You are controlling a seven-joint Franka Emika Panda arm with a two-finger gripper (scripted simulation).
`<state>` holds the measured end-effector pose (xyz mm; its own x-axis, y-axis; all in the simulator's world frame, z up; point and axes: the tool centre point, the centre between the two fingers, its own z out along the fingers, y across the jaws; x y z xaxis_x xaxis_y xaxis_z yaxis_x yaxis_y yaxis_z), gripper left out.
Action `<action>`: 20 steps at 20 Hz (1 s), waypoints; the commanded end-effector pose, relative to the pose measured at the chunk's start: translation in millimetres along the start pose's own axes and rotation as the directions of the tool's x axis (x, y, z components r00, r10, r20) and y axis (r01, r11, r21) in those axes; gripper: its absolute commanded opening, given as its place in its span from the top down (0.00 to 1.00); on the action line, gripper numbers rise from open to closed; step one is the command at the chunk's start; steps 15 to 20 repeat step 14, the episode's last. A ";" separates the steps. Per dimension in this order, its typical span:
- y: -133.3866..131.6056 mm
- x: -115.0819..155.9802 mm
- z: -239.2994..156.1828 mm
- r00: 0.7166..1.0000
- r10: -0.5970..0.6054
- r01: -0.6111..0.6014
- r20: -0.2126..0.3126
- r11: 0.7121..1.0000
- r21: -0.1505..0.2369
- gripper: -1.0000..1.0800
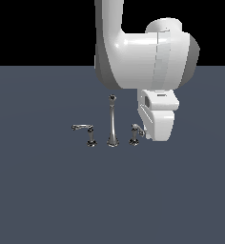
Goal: Turn on the faucet by rotating a designated handle.
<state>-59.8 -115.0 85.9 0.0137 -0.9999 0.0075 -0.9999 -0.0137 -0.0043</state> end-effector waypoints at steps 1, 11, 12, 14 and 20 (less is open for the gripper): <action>3.8 -28.1 0.0 0.999 -0.032 0.032 0.007 0.999 -0.004 1.00; -9.5 -57.7 -0.2 1.000 -0.023 0.024 0.006 1.000 -0.003 1.00; -11.2 -64.4 -0.2 1.000 -0.027 0.027 0.007 1.000 -0.004 1.00; -12.8 -71.1 -0.2 1.000 -0.031 0.031 0.007 1.000 -0.004 1.00; -12.8 -71.1 -0.2 1.000 -0.031 0.031 0.007 1.000 -0.004 1.00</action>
